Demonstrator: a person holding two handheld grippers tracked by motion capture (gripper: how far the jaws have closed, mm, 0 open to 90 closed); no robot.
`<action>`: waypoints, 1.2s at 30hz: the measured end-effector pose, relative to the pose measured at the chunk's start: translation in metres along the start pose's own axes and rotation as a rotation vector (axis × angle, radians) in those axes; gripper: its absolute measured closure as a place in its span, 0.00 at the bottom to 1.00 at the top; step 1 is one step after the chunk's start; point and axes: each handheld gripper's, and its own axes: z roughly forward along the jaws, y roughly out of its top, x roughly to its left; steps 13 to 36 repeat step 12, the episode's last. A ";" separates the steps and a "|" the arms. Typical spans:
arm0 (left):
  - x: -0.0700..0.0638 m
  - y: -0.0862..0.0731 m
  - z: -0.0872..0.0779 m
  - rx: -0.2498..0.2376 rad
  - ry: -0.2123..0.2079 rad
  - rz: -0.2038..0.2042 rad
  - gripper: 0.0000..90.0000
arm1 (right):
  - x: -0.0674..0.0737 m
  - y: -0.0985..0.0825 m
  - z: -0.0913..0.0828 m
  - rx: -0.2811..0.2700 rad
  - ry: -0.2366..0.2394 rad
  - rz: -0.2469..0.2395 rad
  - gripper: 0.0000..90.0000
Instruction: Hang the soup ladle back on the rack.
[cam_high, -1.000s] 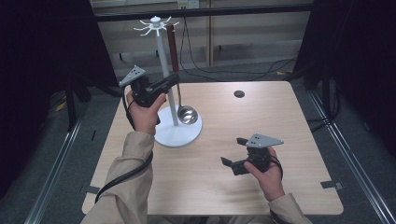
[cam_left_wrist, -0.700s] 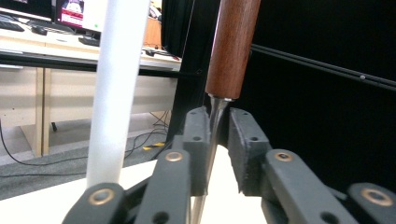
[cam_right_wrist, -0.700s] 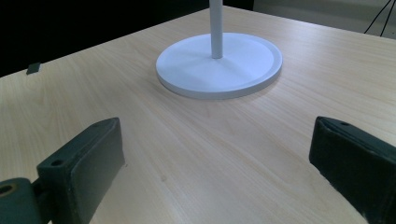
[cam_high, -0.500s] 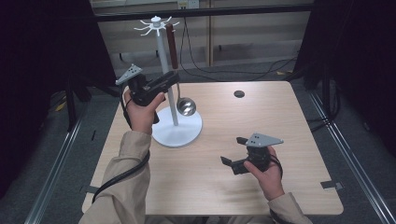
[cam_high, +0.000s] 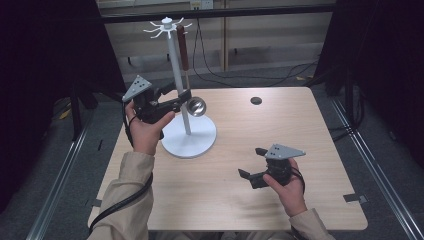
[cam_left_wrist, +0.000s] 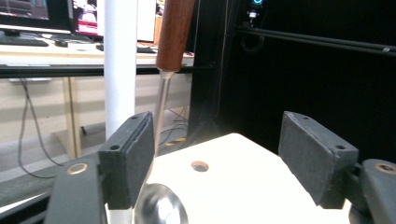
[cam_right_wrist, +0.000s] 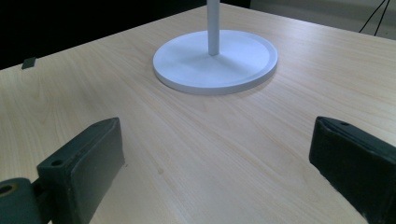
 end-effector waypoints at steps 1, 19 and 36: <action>-0.001 -0.001 -0.002 0.007 0.002 0.014 0.28 | 0.000 0.000 -0.001 0.000 -0.002 0.003 0.03; -0.005 -0.011 -0.014 0.037 0.042 0.048 0.18 | 0.004 0.002 -0.001 -0.001 0.001 -0.004 0.03; -0.005 -0.011 -0.014 0.037 0.042 0.048 0.18 | 0.004 0.002 -0.001 -0.001 0.001 -0.004 0.03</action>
